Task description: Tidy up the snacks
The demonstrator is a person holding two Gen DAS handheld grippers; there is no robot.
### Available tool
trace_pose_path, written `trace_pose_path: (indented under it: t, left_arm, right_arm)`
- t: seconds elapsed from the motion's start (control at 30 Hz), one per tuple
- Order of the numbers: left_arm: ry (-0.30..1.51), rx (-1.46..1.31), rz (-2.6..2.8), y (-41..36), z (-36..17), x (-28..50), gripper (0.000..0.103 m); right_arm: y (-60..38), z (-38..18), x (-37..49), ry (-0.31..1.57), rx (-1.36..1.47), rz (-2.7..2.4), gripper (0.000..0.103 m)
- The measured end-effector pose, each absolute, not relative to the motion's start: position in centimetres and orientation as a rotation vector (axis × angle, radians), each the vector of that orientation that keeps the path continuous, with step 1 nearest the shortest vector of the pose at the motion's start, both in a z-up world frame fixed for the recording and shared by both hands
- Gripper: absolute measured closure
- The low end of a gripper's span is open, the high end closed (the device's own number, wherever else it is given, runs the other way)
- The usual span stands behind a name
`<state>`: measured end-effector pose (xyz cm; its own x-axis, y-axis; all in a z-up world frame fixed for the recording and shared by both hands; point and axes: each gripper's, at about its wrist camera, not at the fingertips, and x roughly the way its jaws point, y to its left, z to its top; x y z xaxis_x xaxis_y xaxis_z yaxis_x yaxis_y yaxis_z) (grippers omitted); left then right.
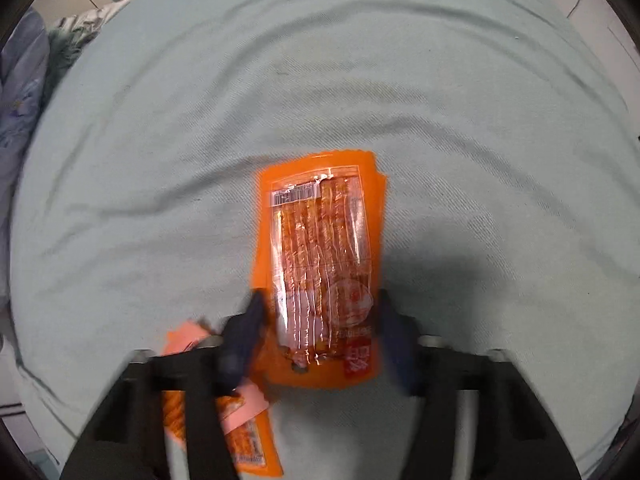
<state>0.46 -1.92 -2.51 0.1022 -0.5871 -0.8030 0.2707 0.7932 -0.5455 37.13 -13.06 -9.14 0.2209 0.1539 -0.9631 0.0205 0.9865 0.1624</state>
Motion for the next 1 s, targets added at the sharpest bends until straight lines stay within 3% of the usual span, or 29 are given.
trace_pose_path:
  t: [0.07,0.33,0.67,0.77,1.0]
  left_arm:
    - [1.298,-0.290,-0.655,-1.8,-2.0,0.4,0.013]
    - [1.167,-0.333,-0.608,0.1,0.0,0.7,0.013]
    - [1.133,-0.398,-0.450,4.1,0.2,2.6,0.013]
    - [1.170,-0.325,-0.395,3.8,-0.6,4.7,0.013]
    - [1.248,-0.112,-0.303,2.0,-4.1,9.4,0.013]
  right_arm:
    - [-13.7,-8.6,36.3,1.346,0.160,0.096,0.070]
    - [-16.7,-4.0,29.9,1.223,0.166,0.151,0.071]
    - [-24.3,1.8,14.3,1.053,0.388,0.288,0.071]
    - [-25.8,0.8,9.2,1.019,0.476,0.322,0.071]
    - [-26.6,-3.2,6.1,1.038,0.433,0.266,0.071]
